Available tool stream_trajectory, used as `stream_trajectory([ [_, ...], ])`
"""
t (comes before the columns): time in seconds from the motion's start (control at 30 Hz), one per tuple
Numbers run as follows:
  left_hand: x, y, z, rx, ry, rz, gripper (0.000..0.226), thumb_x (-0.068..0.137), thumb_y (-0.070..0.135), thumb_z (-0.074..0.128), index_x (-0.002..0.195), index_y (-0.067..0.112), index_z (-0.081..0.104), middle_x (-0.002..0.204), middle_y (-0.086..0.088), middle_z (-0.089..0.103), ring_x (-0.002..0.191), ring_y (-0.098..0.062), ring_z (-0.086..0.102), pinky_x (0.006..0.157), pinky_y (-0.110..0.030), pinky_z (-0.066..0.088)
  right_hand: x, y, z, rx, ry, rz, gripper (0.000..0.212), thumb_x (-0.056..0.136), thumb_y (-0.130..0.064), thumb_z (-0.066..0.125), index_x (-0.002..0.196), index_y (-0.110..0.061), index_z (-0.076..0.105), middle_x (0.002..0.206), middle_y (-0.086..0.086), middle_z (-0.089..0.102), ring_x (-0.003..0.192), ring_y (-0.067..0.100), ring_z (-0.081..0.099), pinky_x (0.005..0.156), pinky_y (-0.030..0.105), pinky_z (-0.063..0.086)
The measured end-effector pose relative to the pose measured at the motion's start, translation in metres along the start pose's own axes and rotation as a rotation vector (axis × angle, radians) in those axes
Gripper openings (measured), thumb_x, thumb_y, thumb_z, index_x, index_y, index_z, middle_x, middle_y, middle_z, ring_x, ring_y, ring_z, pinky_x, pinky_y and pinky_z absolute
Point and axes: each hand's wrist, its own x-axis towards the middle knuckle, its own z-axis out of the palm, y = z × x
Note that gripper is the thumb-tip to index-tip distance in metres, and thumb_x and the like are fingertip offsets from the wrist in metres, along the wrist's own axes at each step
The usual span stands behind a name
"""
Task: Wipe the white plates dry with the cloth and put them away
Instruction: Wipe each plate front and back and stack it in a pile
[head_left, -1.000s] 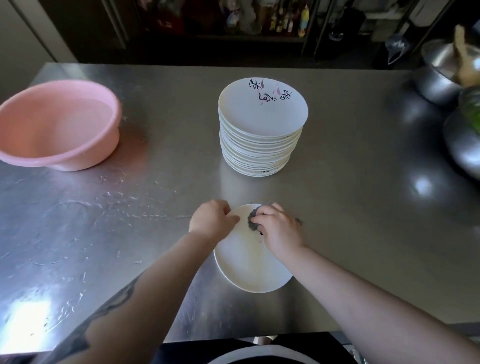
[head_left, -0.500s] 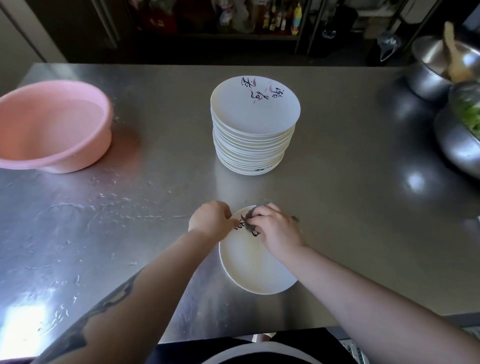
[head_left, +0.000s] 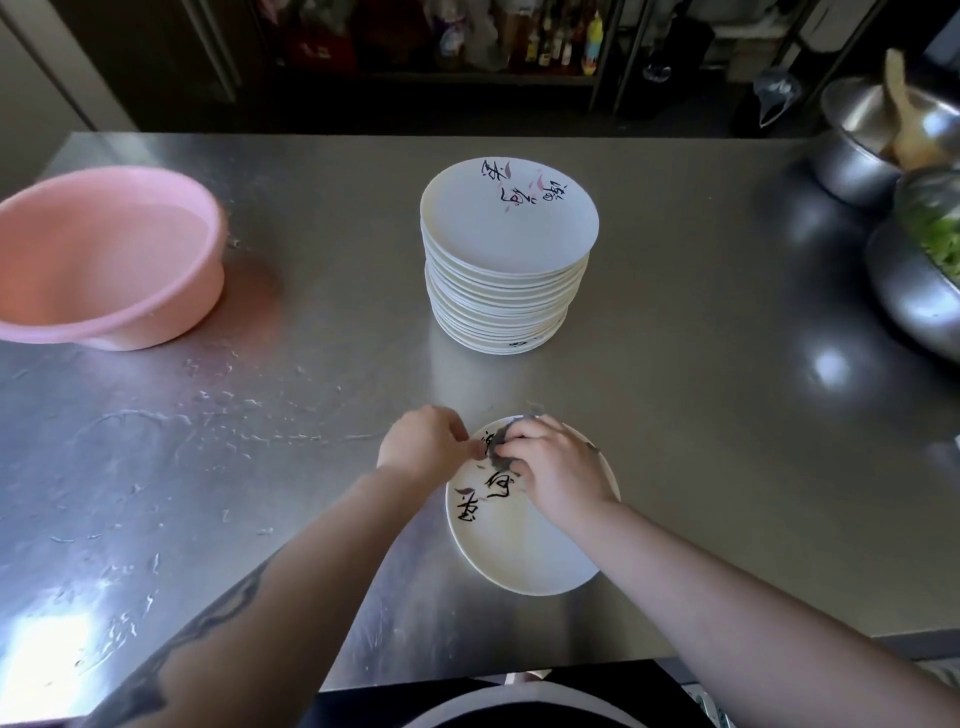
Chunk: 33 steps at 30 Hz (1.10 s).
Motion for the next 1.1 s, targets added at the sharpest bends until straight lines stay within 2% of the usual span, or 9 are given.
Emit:
stream_trajectory([
  [0.13, -0.001, -0.009, 0.006, -0.032, -0.119, -0.072, 0.027, 0.084, 0.031, 0.068, 0.072, 0.006, 0.066, 0.059, -0.006, 0.071, 0.055, -0.015, 0.064, 0.05, -0.019, 0.044, 0.001, 0.007, -0.005, -0.028, -0.003, 0.087, 0.024, 0.088, -0.012, 0.061, 0.1, -0.028, 0.074, 0.112, -0.018, 0.062, 0.11, 0.009, 0.049, 0.067, 0.024, 0.044],
  [0.2, -0.007, -0.02, 0.008, -0.057, -0.207, -0.118, 0.03, 0.088, 0.031, 0.065, 0.071, 0.006, 0.067, 0.057, -0.004, 0.071, 0.042, -0.009, 0.058, 0.042, -0.014, 0.04, -0.002, 0.015, -0.011, -0.069, 0.027, 0.159, 0.026, 0.087, -0.009, 0.062, 0.101, -0.027, 0.074, 0.111, -0.019, 0.062, 0.109, 0.007, 0.047, 0.052, 0.016, 0.026],
  [0.27, -0.014, -0.027, 0.009, -0.02, -0.301, -0.132, 0.033, 0.088, 0.033, 0.065, 0.063, 0.011, 0.065, 0.056, -0.001, 0.07, 0.037, -0.007, 0.055, 0.037, -0.011, 0.037, -0.005, 0.02, -0.013, -0.06, 0.055, 0.17, 0.026, 0.084, -0.006, 0.064, 0.098, -0.025, 0.075, 0.107, -0.018, 0.064, 0.106, 0.008, 0.048, 0.051, 0.013, 0.015],
  [0.47, -0.006, -0.006, 0.008, 0.055, 0.076, 0.036, 0.02, 0.076, 0.037, 0.073, 0.087, 0.023, 0.066, 0.082, 0.007, 0.069, 0.079, -0.017, 0.064, 0.065, -0.026, 0.047, -0.002, 0.004, 0.0, 0.024, -0.044, 0.046, 0.025, 0.09, -0.015, 0.059, 0.105, -0.029, 0.073, 0.115, -0.018, 0.062, 0.117, 0.009, 0.046, 0.081, 0.022, 0.041],
  [0.63, 0.0, -0.005, 0.009, 0.061, 0.039, -0.018, 0.005, 0.077, 0.016, 0.065, 0.078, 0.013, 0.062, 0.075, -0.001, 0.065, 0.072, -0.021, 0.061, 0.054, -0.024, 0.038, 0.001, 0.004, -0.001, -0.01, -0.019, 0.064, 0.027, 0.088, -0.012, 0.061, 0.106, -0.028, 0.073, 0.115, -0.017, 0.062, 0.114, 0.006, 0.045, 0.069, 0.021, 0.041],
  [0.7, -0.003, -0.017, 0.006, 0.022, -0.082, -0.064, 0.003, 0.075, 0.01, 0.061, 0.073, 0.008, 0.061, 0.065, -0.003, 0.071, 0.06, -0.017, 0.067, 0.049, -0.019, 0.04, -0.001, 0.014, -0.009, -0.059, 0.05, 0.12, 0.024, 0.085, -0.008, 0.062, 0.098, -0.024, 0.074, 0.107, -0.015, 0.063, 0.106, 0.006, 0.043, 0.057, 0.02, 0.032],
  [0.8, -0.014, -0.027, 0.004, 0.073, -0.35, -0.085, 0.011, 0.078, 0.017, 0.062, 0.069, 0.013, 0.057, 0.058, 0.001, 0.071, 0.047, -0.006, 0.066, 0.051, -0.017, 0.043, -0.006, 0.019, -0.008, -0.112, 0.063, 0.114, 0.02, 0.084, -0.005, 0.063, 0.091, -0.021, 0.073, 0.1, -0.012, 0.063, 0.102, 0.015, 0.05, 0.058, 0.022, 0.028],
  [0.97, -0.004, -0.003, -0.001, 0.255, 0.021, 0.031, 0.021, 0.082, 0.043, 0.063, 0.088, 0.023, 0.062, 0.079, 0.005, 0.064, 0.077, -0.018, 0.061, 0.065, -0.025, 0.044, 0.003, -0.002, 0.002, 0.0, -0.066, 0.002, 0.025, 0.09, -0.014, 0.059, 0.107, -0.027, 0.073, 0.115, -0.013, 0.062, 0.115, 0.014, 0.046, 0.081, 0.032, 0.047],
  [1.1, 0.004, 0.009, 0.003, 0.244, -0.026, 0.001, 0.02, 0.086, 0.032, 0.062, 0.092, 0.014, 0.068, 0.089, -0.004, 0.069, 0.086, -0.025, 0.065, 0.063, -0.025, 0.042, 0.003, -0.002, 0.001, 0.013, -0.075, -0.041, 0.026, 0.089, -0.013, 0.06, 0.105, -0.027, 0.073, 0.114, -0.014, 0.062, 0.116, 0.014, 0.047, 0.081, 0.031, 0.048],
])
